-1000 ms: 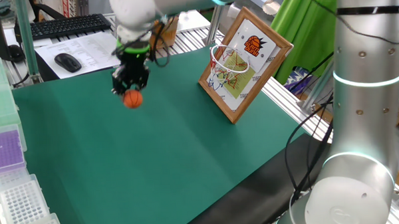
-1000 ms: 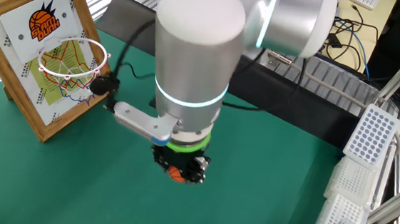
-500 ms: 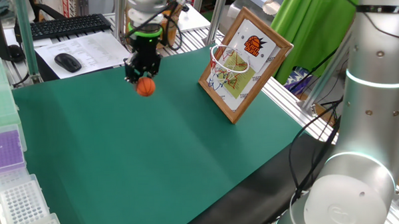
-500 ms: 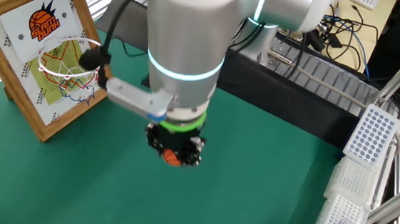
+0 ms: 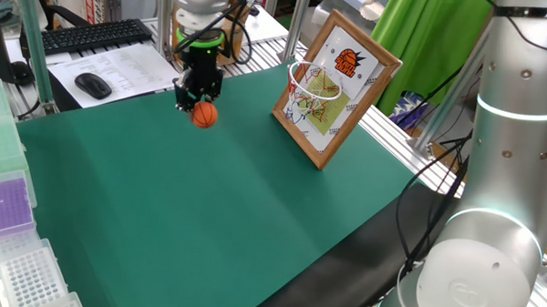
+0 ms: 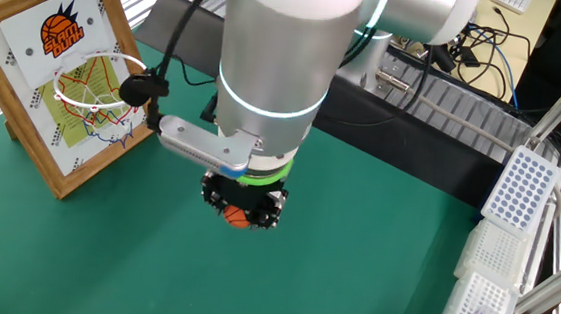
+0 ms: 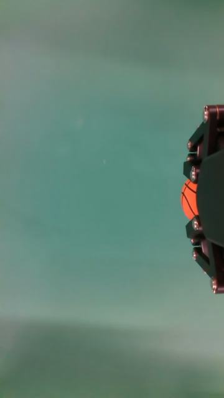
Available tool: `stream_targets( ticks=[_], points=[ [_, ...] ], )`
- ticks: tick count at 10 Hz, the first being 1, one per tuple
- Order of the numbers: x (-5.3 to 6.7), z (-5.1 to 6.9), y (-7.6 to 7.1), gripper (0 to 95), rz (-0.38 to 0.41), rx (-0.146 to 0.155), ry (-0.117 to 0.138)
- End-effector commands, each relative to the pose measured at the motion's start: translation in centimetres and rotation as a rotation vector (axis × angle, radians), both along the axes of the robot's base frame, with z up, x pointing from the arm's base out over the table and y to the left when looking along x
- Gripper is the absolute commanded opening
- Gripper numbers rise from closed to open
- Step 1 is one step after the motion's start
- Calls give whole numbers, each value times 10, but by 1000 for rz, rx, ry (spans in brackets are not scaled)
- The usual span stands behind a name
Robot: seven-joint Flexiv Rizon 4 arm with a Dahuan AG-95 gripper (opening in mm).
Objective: Grab a basketball, release it and shoot it into the basket
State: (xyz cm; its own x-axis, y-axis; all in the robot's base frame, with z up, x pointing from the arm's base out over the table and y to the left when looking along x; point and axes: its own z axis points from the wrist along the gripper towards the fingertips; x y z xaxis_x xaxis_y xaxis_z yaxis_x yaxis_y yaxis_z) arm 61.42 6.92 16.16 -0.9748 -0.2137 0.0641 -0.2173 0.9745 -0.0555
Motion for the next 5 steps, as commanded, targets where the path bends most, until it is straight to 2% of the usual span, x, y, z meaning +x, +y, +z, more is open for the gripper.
stream_targets(
  ticks=[1,2,3,5],
  points=[
    [-2,0,-1,0,-49,47,-2],
    [-2,0,-1,0,-66,83,9],
    [-2,0,-1,0,-110,149,35],
    [-2,0,-1,0,-165,159,36]
  ],
)
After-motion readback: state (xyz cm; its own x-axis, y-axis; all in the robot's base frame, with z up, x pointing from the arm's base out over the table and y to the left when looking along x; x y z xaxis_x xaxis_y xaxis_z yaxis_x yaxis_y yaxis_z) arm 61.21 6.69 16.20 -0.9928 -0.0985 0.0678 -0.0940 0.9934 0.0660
